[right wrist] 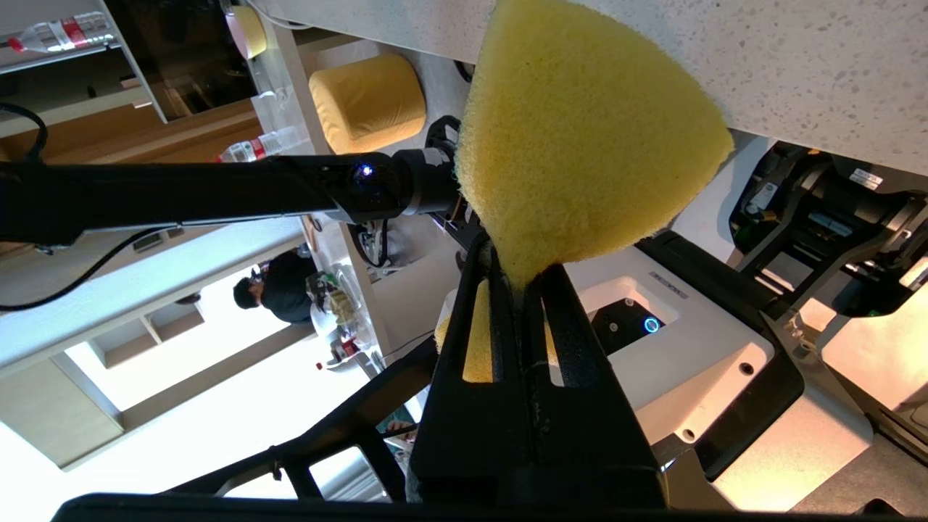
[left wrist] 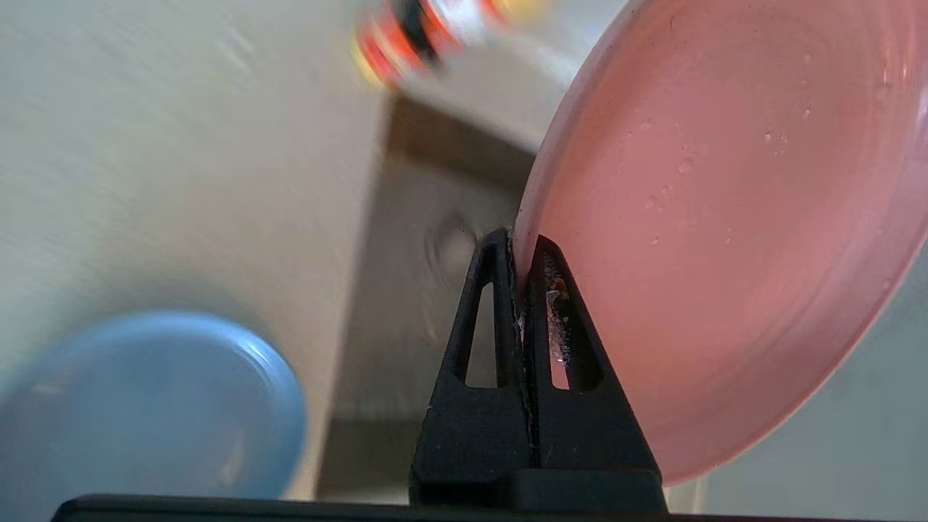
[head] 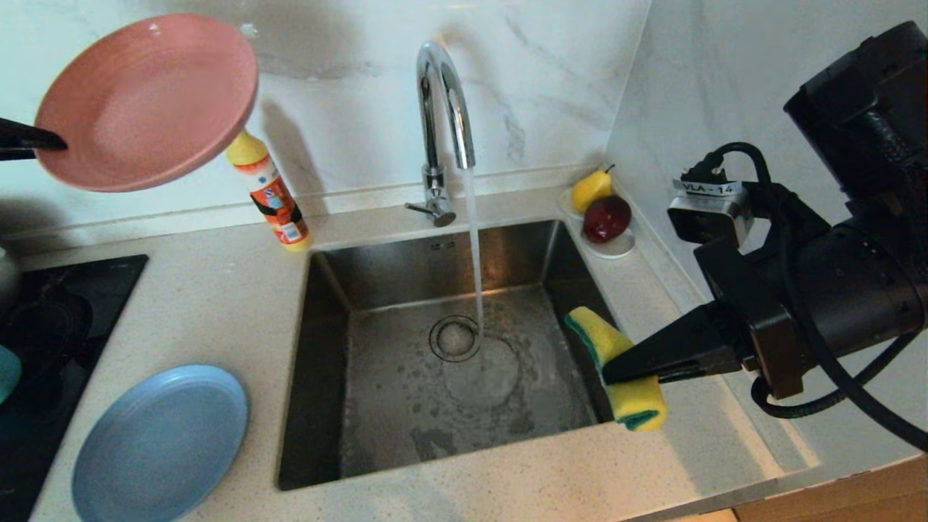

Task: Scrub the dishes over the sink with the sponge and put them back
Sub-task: Wash the plate

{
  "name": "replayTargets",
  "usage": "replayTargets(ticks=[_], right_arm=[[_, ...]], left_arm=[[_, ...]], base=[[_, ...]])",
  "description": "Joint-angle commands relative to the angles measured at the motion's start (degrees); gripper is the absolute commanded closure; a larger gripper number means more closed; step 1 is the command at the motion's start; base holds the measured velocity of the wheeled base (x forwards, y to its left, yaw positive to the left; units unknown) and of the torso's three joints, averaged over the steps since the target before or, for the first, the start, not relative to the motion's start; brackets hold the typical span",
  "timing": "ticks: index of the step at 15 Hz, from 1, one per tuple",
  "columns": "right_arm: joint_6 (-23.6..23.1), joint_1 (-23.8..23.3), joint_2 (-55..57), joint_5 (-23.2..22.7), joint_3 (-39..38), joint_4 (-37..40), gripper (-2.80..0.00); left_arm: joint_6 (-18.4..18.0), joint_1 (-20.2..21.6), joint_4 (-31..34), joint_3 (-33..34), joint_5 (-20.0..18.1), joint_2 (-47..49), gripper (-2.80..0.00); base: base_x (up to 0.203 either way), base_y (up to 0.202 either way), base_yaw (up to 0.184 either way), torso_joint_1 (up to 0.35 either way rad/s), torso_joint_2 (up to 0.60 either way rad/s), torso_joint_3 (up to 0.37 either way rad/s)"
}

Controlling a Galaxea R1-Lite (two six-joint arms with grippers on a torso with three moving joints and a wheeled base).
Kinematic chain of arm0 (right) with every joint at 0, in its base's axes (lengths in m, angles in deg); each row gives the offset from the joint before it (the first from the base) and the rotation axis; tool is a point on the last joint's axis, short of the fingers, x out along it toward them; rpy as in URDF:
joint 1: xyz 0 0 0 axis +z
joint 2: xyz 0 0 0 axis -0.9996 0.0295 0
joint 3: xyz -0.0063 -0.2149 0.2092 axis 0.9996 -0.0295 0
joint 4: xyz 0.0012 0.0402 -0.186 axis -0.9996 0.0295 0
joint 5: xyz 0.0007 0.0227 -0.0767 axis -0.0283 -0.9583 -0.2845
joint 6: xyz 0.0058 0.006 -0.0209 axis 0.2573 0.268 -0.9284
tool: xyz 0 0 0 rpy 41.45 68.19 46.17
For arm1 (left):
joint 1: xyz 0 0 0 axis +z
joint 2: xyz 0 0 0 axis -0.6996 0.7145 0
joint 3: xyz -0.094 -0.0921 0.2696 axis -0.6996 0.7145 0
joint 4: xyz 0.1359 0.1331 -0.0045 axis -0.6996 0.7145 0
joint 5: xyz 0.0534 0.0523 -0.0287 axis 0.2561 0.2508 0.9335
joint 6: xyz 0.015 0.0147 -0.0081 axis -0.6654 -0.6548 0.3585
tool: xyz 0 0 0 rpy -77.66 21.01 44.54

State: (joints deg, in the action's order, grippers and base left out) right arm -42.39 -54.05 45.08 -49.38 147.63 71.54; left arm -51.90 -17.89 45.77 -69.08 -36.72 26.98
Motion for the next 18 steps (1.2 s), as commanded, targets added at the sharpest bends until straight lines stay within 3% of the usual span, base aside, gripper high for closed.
replayTargets(ticks=[1,4,9,13,15,18], right_arm=[[0.2,0.0,-0.2,-0.2,-0.1,0.2,0.00],[0.2,0.0,-0.1,-0.2,-0.1,0.2,0.00],[0.2,0.0,-0.2,-0.2,-0.1,0.1,0.00],[0.2,-0.1,-0.6,-0.2,-0.8,0.0,0.00],[0.1,-0.2,-0.6,-0.2,-0.9,0.0,0.00],[0.1,-0.2,-0.5,-0.2,-1.6,-0.1,0.00]], left_arm=[[-1.7,-7.7,1.4,1.8,3.5,-1.3,0.00],[-5.9,-17.1,1.6,7.9,12.4,-2.7,0.00],[-10.5,-27.2,-1.2,19.3,22.8,-4.2,0.00],[-9.9,-35.5,-9.9,28.8,27.0,-4.2,0.00],[-7.2,-39.2,-12.9,30.3,28.3,-2.2,0.00],[-3.1,-44.1,-17.7,30.2,34.2,3.4,0.00]], base=[[0.000,0.000,0.000,0.000,0.00,0.000],[0.000,0.000,0.000,0.000,0.00,0.000],[0.000,0.000,0.000,0.000,0.00,0.000],[0.000,0.000,0.000,0.000,0.00,0.000],[0.000,0.000,0.000,0.000,0.00,0.000],[0.000,0.000,0.000,0.000,0.00,0.000]])
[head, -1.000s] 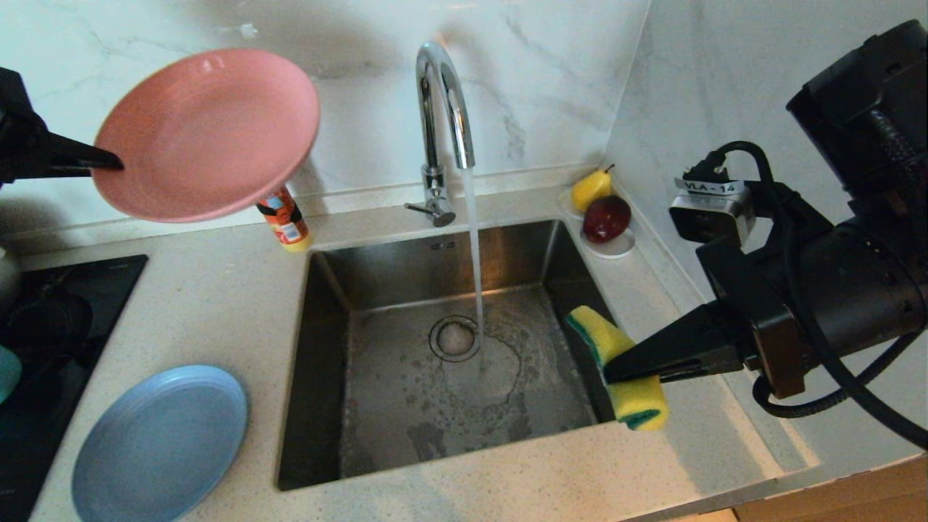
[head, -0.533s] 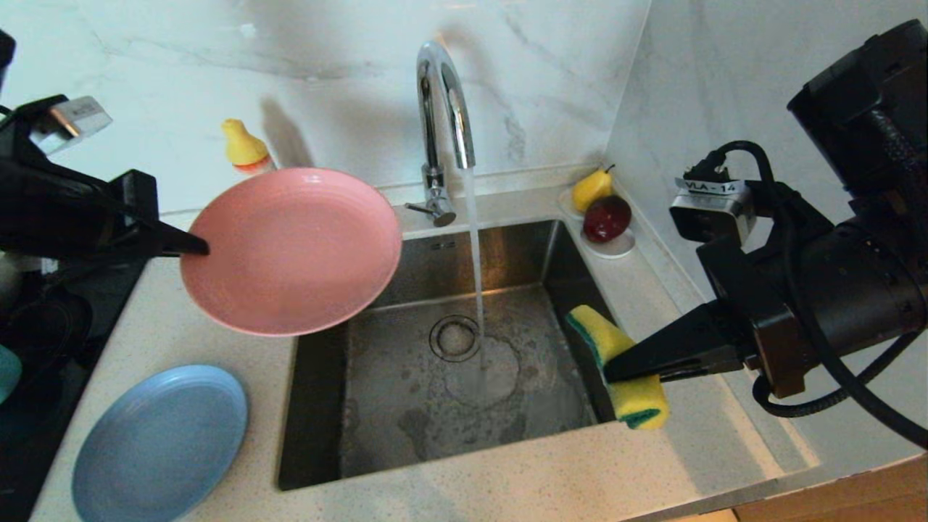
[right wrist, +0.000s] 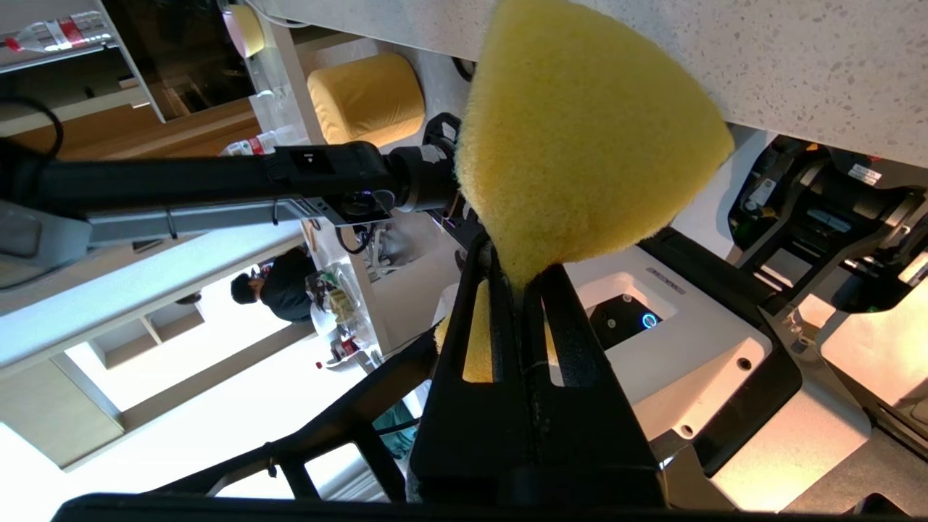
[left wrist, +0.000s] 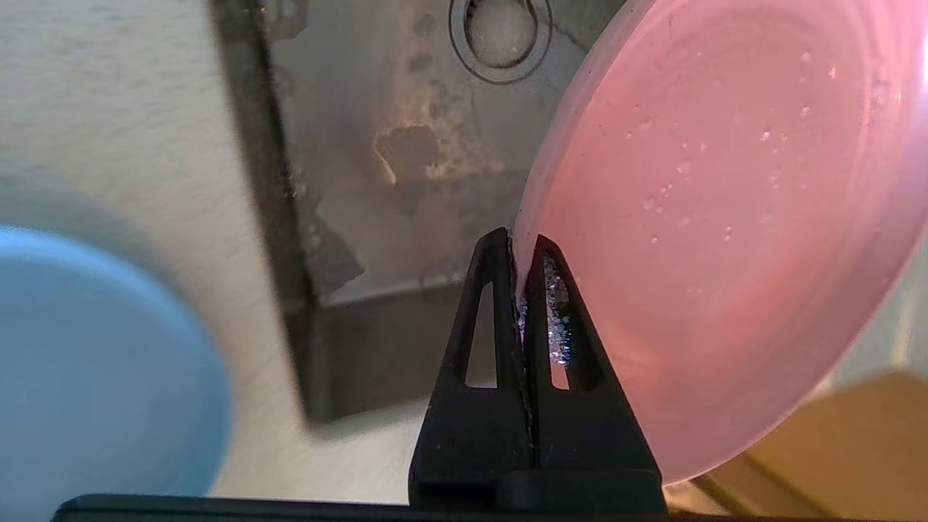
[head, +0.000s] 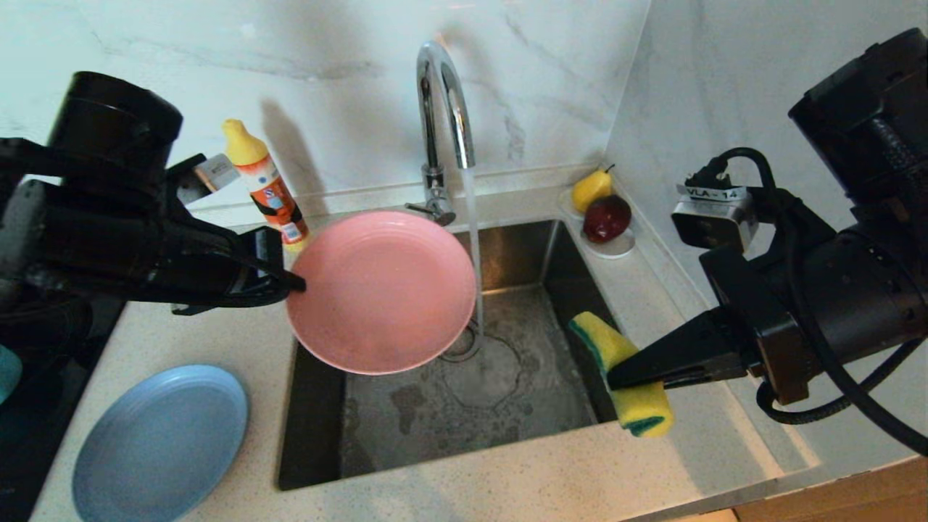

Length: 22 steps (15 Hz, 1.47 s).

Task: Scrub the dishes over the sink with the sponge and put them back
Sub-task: Wash the plate

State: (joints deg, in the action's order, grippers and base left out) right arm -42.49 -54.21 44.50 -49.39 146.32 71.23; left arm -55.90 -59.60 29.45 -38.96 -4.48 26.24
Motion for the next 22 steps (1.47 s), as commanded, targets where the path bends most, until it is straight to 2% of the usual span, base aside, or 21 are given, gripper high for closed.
replayTargets(ticks=[1,7,16,22], right_arm=[[0.2,0.0,0.2,-0.2,-0.5,0.2,0.00],[0.0,0.0,0.7,-0.3,-2.0,-0.3,0.00],[-1.5,-0.8,0.9,-0.4,-2.9,-0.2,0.00],[-1.6,-0.8,0.7,-0.4,-2.8,-0.3,0.00]], left_arm=[[1.5,-3.4,-2.9,-0.2,3.5,5.8,0.00],[4.8,-7.2,-5.0,-4.3,4.7,13.6,0.00],[10.2,-10.2,-9.4,-10.8,6.4,23.8,0.00],[12.6,-13.2,-10.5,-10.9,6.8,26.9,0.00]], base=[[0.000,0.000,0.000,0.000,0.00,0.000],[0.000,0.000,0.000,0.000,0.00,0.000],[0.000,0.000,0.000,0.000,0.00,0.000],[0.000,0.000,0.000,0.000,0.00,0.000]])
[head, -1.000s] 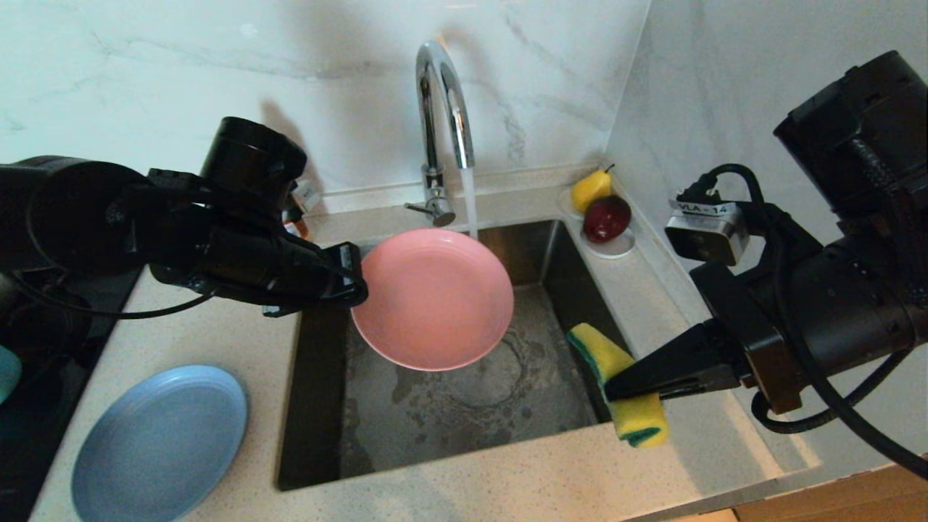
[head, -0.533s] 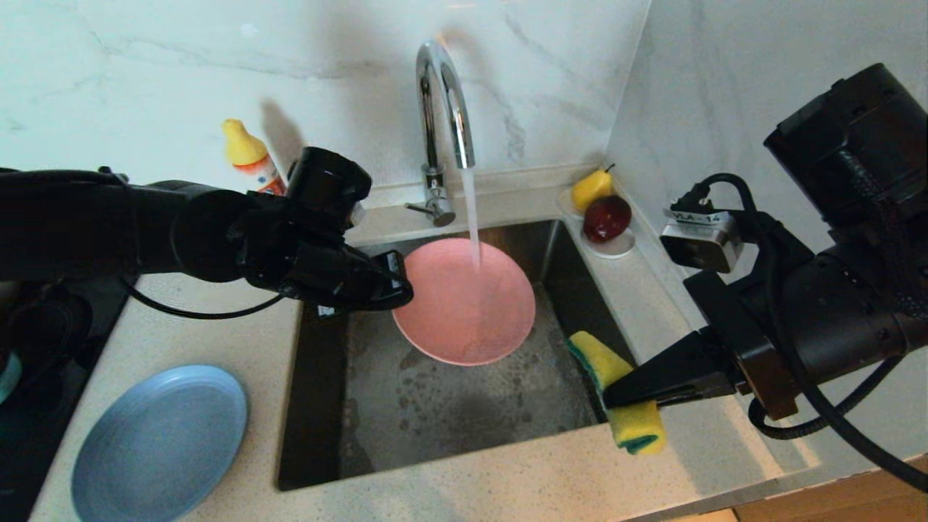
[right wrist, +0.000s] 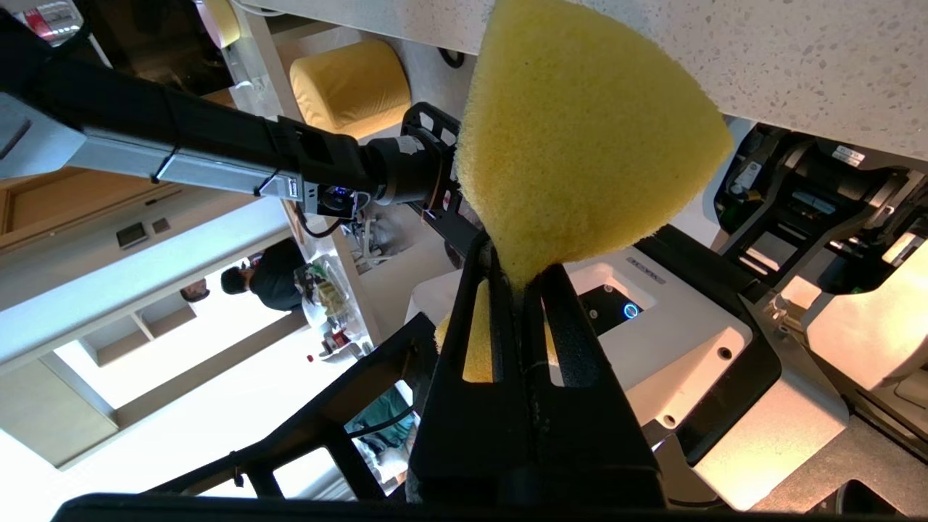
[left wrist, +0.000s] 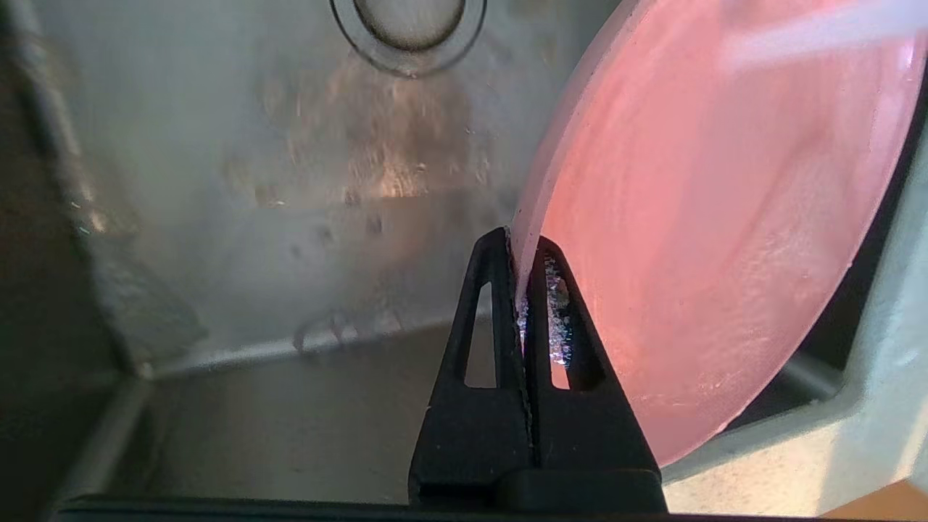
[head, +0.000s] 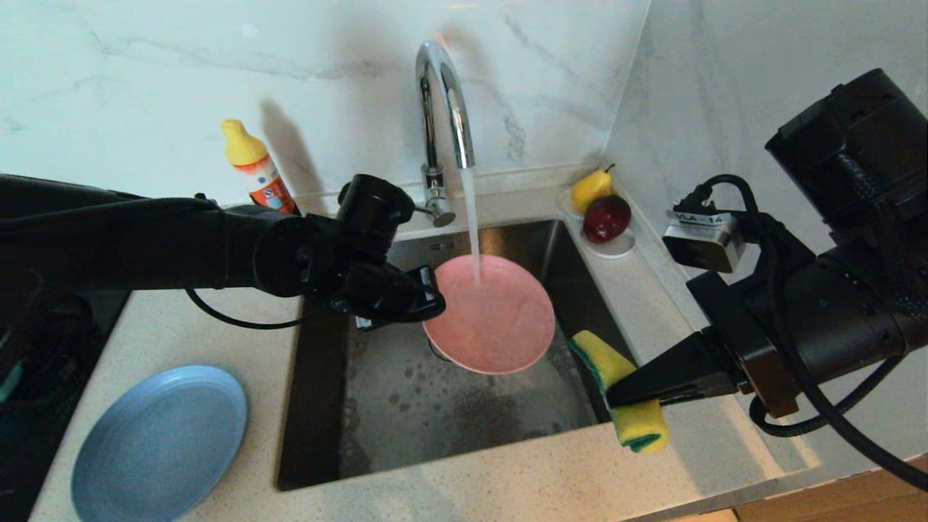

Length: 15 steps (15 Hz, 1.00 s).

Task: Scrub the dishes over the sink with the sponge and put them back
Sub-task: Wash the plate

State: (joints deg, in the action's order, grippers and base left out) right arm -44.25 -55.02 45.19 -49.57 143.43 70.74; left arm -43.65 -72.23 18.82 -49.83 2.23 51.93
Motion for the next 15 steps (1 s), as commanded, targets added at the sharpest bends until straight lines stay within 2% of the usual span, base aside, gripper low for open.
replayTargets(ticks=[1,3,6,8,9,12,15], right_arm=[[0.2,0.0,-0.1,-0.2,0.1,0.2,0.00],[0.2,0.0,0.0,-0.2,0.1,0.2,0.00],[0.2,0.0,0.4,-0.1,0.0,0.3,0.00],[0.2,0.0,0.5,-0.2,-0.5,0.2,0.00],[0.2,0.0,0.7,-0.1,-0.7,0.2,0.00],[0.2,0.1,0.5,0.0,-0.6,0.2,0.00],[0.3,0.4,0.8,-0.1,-0.9,0.3,0.00]], left_arm=[[0.2,-0.6,0.2,0.5,0.1,1.3,0.00],[0.2,-0.6,0.3,1.5,0.8,0.8,0.00],[-0.4,0.6,0.8,2.4,5.2,-2.0,0.00],[-2.4,2.2,1.0,2.9,7.0,-5.6,0.00],[-4.3,3.1,0.9,3.4,8.2,-7.7,0.00],[-12.2,5.8,0.2,5.9,15.1,-12.5,0.00],[-18.6,7.4,-5.0,10.0,17.5,-17.5,0.00]], base=[[0.000,0.000,0.000,0.000,0.00,0.000],[0.000,0.000,0.000,0.000,0.00,0.000],[0.000,0.000,0.000,0.000,0.00,0.000],[0.000,0.000,0.000,0.000,0.00,0.000],[0.000,0.000,0.000,0.000,0.00,0.000],[0.000,0.000,0.000,0.000,0.00,0.000],[0.000,0.000,0.000,0.000,0.00,0.000]])
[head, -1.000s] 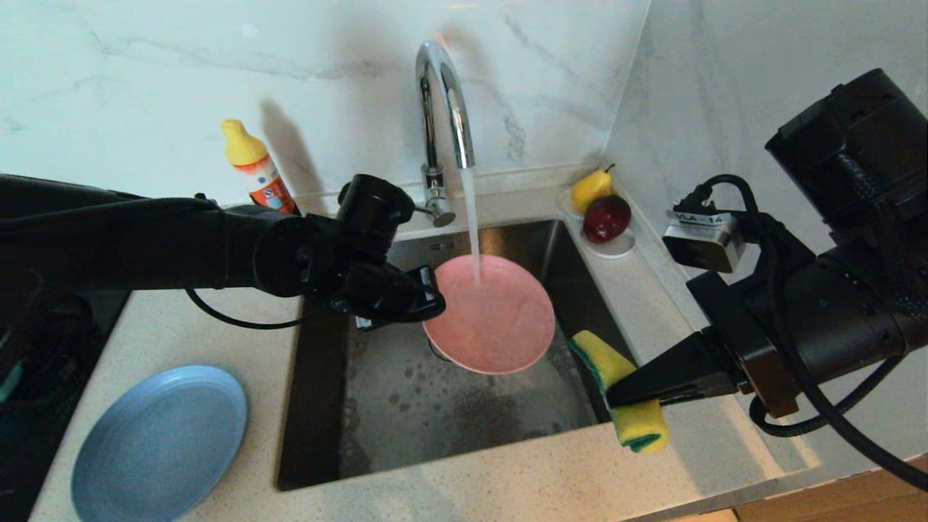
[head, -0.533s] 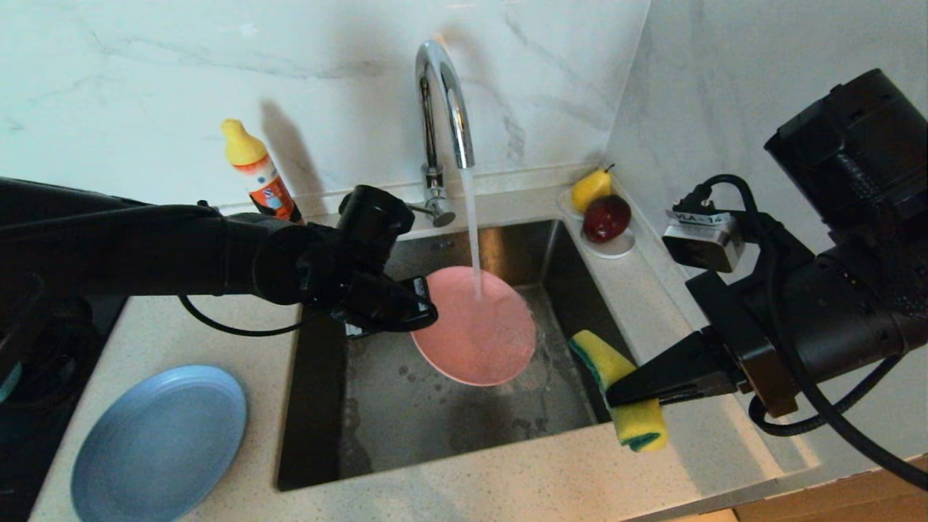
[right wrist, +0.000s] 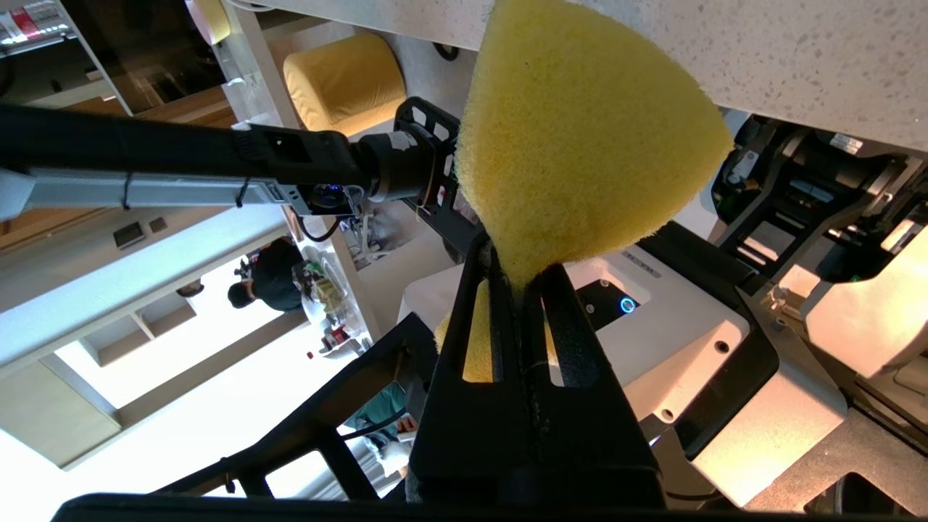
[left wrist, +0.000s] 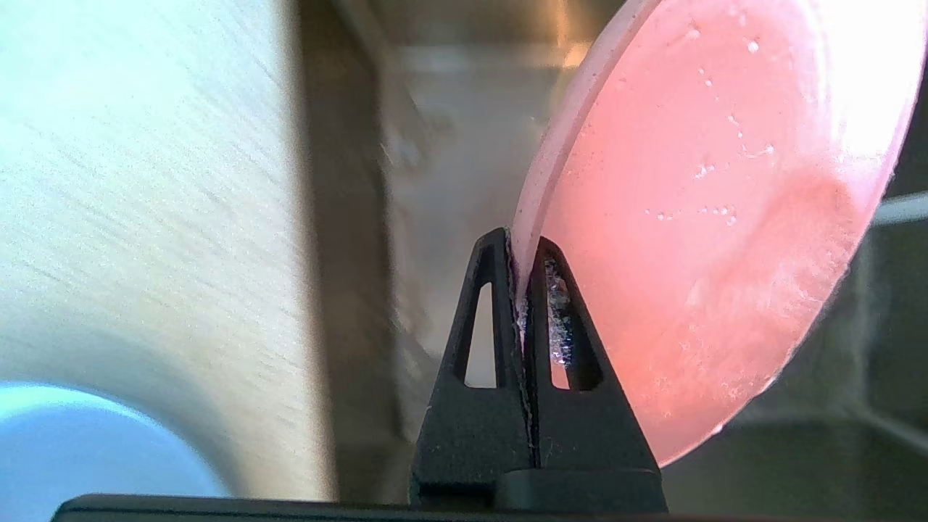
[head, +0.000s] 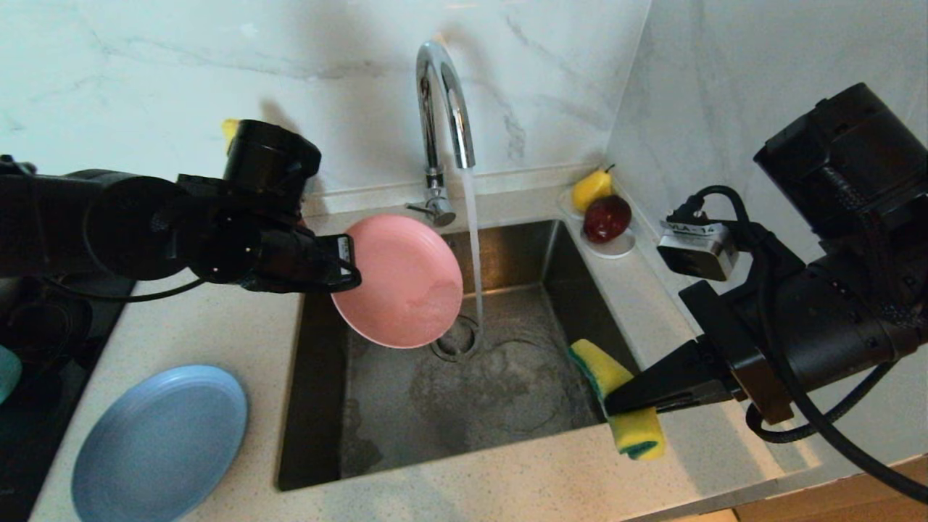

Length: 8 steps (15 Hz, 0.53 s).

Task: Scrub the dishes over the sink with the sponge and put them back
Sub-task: Wash the plate

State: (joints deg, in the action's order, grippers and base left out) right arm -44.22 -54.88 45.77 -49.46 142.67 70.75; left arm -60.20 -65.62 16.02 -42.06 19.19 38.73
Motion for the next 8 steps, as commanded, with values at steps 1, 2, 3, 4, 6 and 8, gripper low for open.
replayTargets(ticks=[1,2,3,4,6,8], right_arm=[[0.3,0.4,0.4,-0.2,-0.1,0.3,0.00],[0.3,0.4,0.4,-0.2,0.0,0.3,0.00],[0.4,0.4,0.4,-0.2,0.0,0.3,0.00],[0.4,0.5,0.4,-0.2,0.1,0.3,0.00],[0.4,0.7,0.4,-0.2,0.1,0.3,0.00],[0.4,0.8,0.7,-0.3,0.2,0.4,0.00]], left_arm=[[-4.5,1.1,-5.0,4.1,1.5,-5.5,0.00],[-6.9,1.2,-8.8,6.1,2.7,-6.9,0.00],[-9.4,1.5,-12.6,8.3,3.6,-8.4,0.00],[-12.5,1.8,-16.1,10.3,4.1,-10.1,0.00],[-18.7,2.3,-23.0,13.4,4.3,-13.4,0.00],[-24.4,2.7,-30.9,15.9,4.3,-15.3,0.00]], base=[[0.000,0.000,0.000,0.000,0.00,0.000],[0.000,0.000,0.000,0.000,0.00,0.000],[0.000,0.000,0.000,0.000,0.00,0.000],[0.000,0.000,0.000,0.000,0.00,0.000],[0.000,0.000,0.000,0.000,0.00,0.000],[0.000,0.000,0.000,0.000,0.00,0.000]])
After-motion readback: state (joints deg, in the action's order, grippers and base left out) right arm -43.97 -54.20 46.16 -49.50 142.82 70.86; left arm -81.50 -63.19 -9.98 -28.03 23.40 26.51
